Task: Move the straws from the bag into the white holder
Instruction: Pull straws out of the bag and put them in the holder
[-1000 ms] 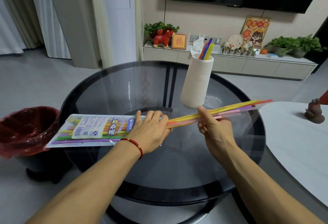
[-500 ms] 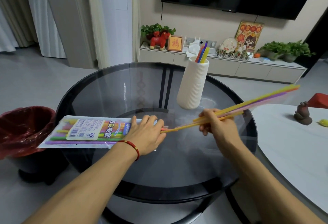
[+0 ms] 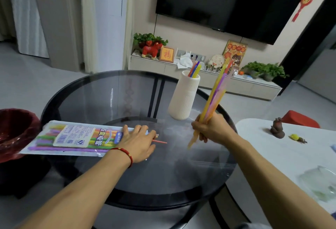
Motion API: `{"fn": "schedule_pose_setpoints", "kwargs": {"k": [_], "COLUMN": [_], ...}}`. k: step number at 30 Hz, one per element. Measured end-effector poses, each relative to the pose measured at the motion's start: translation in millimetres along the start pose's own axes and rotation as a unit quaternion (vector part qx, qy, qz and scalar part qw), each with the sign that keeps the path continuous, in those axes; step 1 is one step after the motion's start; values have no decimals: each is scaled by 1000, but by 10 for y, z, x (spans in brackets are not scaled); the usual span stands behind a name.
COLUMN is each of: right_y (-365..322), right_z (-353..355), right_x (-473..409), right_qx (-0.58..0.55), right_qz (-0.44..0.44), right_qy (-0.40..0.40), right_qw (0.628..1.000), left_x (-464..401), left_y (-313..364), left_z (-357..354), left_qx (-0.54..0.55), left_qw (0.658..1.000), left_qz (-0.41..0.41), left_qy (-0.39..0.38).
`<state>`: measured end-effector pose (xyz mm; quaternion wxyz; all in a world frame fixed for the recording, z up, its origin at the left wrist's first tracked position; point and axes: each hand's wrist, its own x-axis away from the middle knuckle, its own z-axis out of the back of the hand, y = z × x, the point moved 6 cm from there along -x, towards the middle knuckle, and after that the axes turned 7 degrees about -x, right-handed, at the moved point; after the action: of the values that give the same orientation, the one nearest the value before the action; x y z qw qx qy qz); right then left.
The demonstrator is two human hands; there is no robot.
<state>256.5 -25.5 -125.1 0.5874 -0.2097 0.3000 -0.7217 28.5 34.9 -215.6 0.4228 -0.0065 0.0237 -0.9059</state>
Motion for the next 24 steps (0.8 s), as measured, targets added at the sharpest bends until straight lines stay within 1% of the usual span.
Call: {"fn": "schedule_pose_setpoints", "kwargs": {"k": [3, 6, 8, 12, 16, 21, 22, 24], "right_y": [129, 124, 120, 206, 286, 323, 303, 197], "right_z": [-309, -404, -422, -535, -508, -573, -540, -372], "right_x": [13, 6, 3, 33, 38, 56, 44, -41], "right_qx": [14, 16, -5, 4, -49, -64, -69, -90], "right_qz": [-16, -14, -10, -38, -35, -31, -26, -13], "right_qy": [1, 19, 32, -3, 36, 24, 32, 77], "right_qw": [1000, 1000, 999, 999, 998, 997, 997, 993], "left_x": [10, 10, 6, -10, -16, -33, -30, -44], "left_y": [1, -2, -9, -7, -5, 11, 20, 35], "left_z": [-9, -20, -24, -34, -39, -20, -27, -28], "left_qx": [1, 4, 7, 10, 13, 10, 11, 12], "left_qw": [1000, 1000, 1000, 1000, 1000, 1000, 1000, 1000], "left_qz": [-2, -4, -4, -4, -2, 2, 3, 5], "left_qy": [-3, 0, 1, 0, -4, -4, -4, -2]}}
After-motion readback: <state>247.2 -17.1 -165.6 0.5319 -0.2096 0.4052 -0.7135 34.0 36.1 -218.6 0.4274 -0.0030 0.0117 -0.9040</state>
